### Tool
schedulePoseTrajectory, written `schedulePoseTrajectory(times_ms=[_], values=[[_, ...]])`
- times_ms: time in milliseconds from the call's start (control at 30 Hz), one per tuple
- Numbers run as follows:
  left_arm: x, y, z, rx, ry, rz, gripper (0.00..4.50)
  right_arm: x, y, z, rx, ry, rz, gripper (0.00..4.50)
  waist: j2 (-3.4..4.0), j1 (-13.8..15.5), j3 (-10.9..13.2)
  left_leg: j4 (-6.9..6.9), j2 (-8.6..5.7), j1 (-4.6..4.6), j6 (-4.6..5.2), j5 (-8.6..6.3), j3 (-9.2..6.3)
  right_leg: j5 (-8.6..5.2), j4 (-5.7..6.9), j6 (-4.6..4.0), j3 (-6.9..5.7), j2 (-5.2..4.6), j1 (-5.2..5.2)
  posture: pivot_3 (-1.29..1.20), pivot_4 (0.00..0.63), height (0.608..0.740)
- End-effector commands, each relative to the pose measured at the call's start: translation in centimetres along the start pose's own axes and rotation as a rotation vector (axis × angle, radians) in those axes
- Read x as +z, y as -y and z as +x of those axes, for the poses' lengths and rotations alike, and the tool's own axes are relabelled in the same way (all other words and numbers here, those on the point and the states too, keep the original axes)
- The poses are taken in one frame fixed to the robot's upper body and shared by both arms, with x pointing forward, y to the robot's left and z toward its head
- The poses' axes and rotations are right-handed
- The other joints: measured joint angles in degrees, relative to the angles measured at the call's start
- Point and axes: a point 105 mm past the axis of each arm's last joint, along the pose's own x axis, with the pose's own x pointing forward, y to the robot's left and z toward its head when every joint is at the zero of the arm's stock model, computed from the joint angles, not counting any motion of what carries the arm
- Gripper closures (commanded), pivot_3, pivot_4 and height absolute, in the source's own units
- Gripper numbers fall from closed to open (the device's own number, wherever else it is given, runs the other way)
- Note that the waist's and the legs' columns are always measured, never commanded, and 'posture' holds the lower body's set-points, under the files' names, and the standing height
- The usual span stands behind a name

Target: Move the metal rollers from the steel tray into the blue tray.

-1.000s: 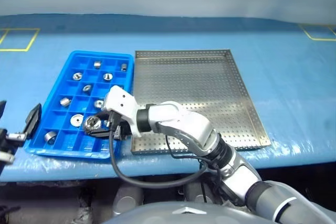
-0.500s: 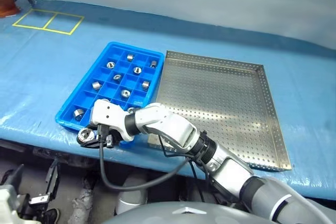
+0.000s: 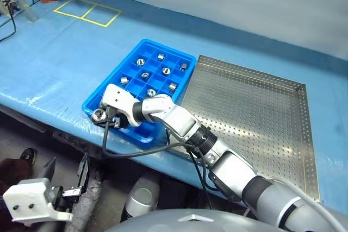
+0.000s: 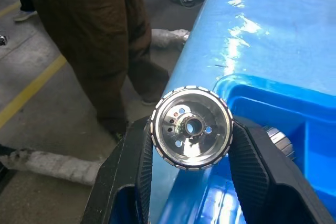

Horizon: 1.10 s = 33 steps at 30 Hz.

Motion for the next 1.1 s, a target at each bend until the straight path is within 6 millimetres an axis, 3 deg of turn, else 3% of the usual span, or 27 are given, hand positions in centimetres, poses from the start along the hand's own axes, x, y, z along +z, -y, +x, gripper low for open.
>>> schedulePoseTrajectory(times_ms=[33, 167, 433, 667, 933, 1100], values=[[1.4, 0.8, 0.7, -0.043, 0.049, 0.027, 0.58, 2.3, 0.9, -1.1, -0.039, 0.066, -0.065, 2.81, 0.01, 0.66, 0.01, 0.0, 0.0, 0.0, -0.01, -0.01, 0.0, -0.01, 0.01, 0.01, -0.04, 0.01, 0.0, 0.54, 0.15, 0.74], [1.6, 0.8, 1.4, -0.069, 0.058, 0.04, 0.58, 2.3, 1.5, -2.6, -0.081, 0.062, -0.077, 2.81, 0.04, 1.23, 0.02, 0.01, 0.0, 0.0, -0.09, -0.05, 0.0, -0.03, 0.01, 0.05, -0.11, 0.01, 0.03, 0.5, 0.15, 0.74], [2.0, 1.0, 2.6, -0.12, 0.068, 0.057, 0.58, 0.2, 2.8, -5.5, -0.175, -0.006, -0.063, 2.81, 0.06, 0.45, 0.01, 0.02, 0.0, 0.0, -0.22, -0.07, -0.01, -0.05, 0.09, 0.1, -0.21, 0.02, 0.08, 0.43, 0.15, 0.74], [2.4, 0.9, 3.1, -0.143, 0.075, 0.072, 0.58, -2.1, 1.4, -6.1, -0.168, -0.066, -0.015, 2.81, 0.13, -1.72, 0.03, -0.04, 0.02, -0.04, -0.31, -0.04, -0.08, -0.06, 0.17, 0.03, -0.22, 0.06, 0.18, 0.41, 0.15, 0.74], [2.6, 0.8, 3.4, -0.152, 0.075, 0.082, 0.58, -3.0, -0.7, -6.1, -0.12, -0.078, 0.032, 2.81, 0.17, -4.88, 0.05, -0.03, 0.03, -0.04, -0.36, 0.0, -0.18, -0.07, 0.18, 0.02, -0.23, 0.06, 0.22, 0.4, 0.15, 0.74], [2.7, 0.8, 3.6, -0.156, 0.077, 0.086, 0.58, -2.3, -1.8, -5.4, -0.081, -0.051, 0.042, 2.81, 0.17, -6.75, 0.06, -0.03, 0.03, -0.01, -0.43, 0.04, -0.23, -0.08, 0.22, 0.0, -0.24, 0.08, 0.25, 0.4, 0.15, 0.74]])
